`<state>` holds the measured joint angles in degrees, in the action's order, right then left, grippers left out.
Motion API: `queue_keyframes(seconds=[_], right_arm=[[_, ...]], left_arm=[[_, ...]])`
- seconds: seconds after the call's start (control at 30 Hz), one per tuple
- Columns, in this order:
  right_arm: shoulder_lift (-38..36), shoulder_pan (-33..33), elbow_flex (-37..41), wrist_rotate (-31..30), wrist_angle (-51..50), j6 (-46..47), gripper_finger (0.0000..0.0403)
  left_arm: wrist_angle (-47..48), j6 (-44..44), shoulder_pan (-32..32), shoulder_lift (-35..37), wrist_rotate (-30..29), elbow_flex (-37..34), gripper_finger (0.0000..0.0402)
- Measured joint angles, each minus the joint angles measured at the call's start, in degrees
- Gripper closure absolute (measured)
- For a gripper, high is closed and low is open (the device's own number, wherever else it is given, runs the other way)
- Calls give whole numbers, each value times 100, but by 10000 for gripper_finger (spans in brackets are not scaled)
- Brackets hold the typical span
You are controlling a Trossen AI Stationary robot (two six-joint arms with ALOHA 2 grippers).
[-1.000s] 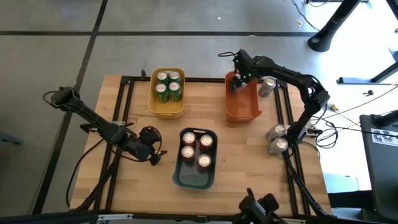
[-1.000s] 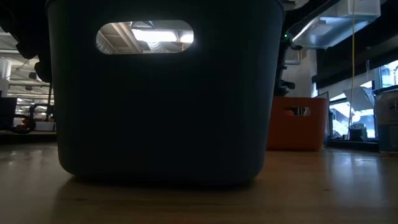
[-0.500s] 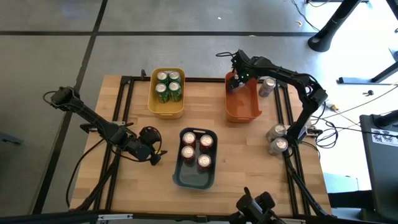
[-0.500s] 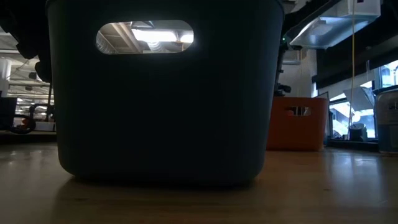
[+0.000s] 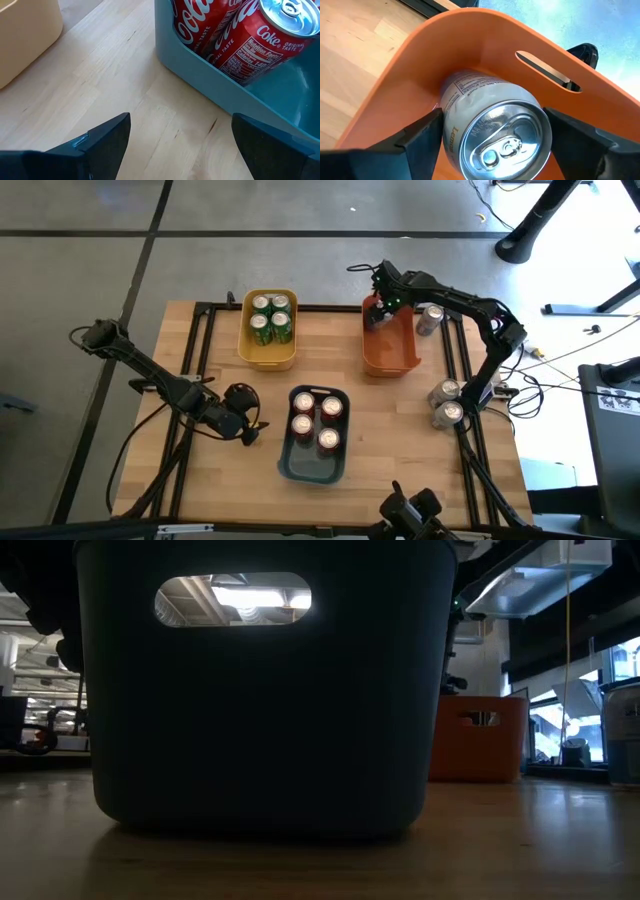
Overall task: Sort soda cans
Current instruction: Put the blue-white soda can into the orange bin
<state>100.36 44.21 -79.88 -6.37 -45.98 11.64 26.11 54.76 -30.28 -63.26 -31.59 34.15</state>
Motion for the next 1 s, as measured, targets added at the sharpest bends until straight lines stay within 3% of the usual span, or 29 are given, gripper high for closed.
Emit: queue_keyframes(seconds=[0.47, 0.73, 1.0], right_arm=[[0, 0, 2, 203, 132, -17, 82], [-22, 0, 0, 236, 223, -15, 8], [-161, 0, 0, 301, 131, -163, 43]], left_arm=[[0, -72, 0, 0, 0, 0, 66], [0, -76, 0, 0, 0, 0, 66], [1, -76, 0, 0, 0, 0, 66]])
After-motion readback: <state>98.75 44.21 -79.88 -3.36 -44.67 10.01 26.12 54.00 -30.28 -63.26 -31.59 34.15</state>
